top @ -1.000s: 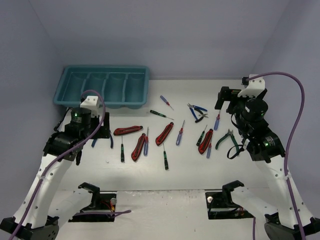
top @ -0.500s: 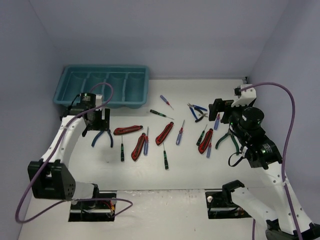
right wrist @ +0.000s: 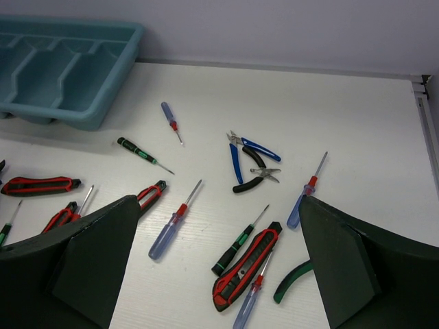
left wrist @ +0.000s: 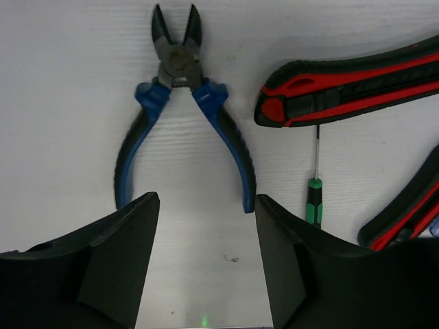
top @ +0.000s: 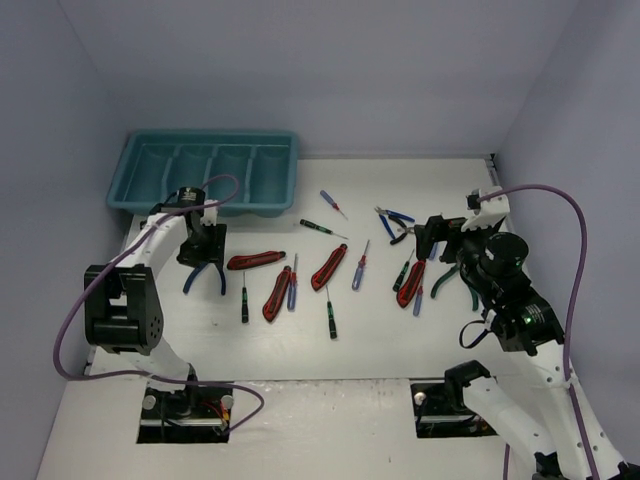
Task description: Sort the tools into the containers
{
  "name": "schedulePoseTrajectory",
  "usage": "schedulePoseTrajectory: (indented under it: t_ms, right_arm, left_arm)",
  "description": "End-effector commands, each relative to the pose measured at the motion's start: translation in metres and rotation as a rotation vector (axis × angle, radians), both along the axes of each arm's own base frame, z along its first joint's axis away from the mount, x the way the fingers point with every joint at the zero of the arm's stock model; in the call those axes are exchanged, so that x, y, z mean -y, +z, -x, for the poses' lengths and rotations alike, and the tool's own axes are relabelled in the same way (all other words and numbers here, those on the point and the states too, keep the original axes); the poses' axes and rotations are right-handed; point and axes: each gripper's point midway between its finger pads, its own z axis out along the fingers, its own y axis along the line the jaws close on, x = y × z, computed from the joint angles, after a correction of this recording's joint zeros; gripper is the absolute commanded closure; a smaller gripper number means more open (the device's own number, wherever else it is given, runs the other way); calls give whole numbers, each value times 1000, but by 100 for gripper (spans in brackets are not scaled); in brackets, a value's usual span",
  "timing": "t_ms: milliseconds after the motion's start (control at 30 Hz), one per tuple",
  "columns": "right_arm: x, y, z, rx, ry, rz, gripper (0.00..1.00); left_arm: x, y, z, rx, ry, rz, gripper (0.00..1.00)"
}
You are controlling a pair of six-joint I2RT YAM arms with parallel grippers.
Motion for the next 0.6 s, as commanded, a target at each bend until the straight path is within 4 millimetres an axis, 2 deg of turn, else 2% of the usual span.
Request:
schedulePoseTrajectory:
  t_ms: [0,267,467,567]
  right_arm:
    - [-3,19,-4,74,3,-35,0]
    - [1,18,-5,72,-18,-25,0]
    - [2,20,-4,77,-19,-26,0]
    - [3,20,-3,80,-24,-25,0]
  left_arm:
    - [23,-5,-4,47,55,99,49]
    - [33,-38,-3,19,100,30,57]
    - [25,-47,-5,10,134,-39,72]
    - [19,-46,-4,17,150,-69,84]
